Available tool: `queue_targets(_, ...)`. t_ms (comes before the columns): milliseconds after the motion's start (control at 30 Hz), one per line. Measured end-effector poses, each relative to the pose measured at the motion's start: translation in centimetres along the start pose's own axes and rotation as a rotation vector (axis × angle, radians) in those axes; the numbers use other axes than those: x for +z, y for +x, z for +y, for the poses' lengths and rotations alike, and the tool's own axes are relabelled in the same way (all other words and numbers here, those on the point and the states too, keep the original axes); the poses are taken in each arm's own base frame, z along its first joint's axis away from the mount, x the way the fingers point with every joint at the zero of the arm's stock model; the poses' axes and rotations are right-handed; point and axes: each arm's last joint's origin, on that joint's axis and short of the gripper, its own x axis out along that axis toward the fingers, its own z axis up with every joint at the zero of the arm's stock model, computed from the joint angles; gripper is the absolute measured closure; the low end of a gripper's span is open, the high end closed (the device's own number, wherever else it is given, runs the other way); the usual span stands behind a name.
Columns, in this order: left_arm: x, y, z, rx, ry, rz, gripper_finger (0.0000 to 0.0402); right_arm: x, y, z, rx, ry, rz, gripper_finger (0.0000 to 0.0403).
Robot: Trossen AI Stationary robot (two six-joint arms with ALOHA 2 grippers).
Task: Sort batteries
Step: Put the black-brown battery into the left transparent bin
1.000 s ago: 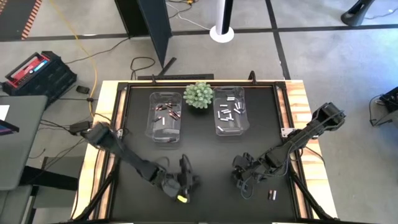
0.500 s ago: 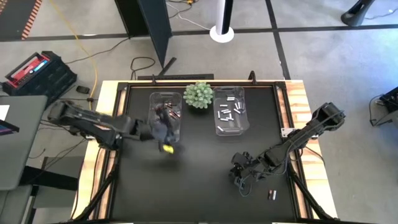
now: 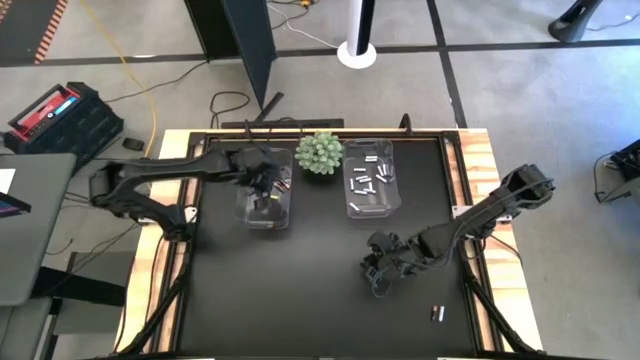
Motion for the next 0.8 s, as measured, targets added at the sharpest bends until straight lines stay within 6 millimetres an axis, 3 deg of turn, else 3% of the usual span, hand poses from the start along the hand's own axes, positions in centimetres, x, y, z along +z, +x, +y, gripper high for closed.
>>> queue_targets(367,-1.6,7.1,-0.4,-0.148,0.111,0.285,0.0354,2.1,0.7,-1.1,-0.044,0.085,-0.039,0.0277)
queue_targets(800,-2.3,8.2,0.1,-0.166,0.151,0.342,0.0348,3.4,1.1,-2.0,-0.072,0.138,-0.065,0.0277)
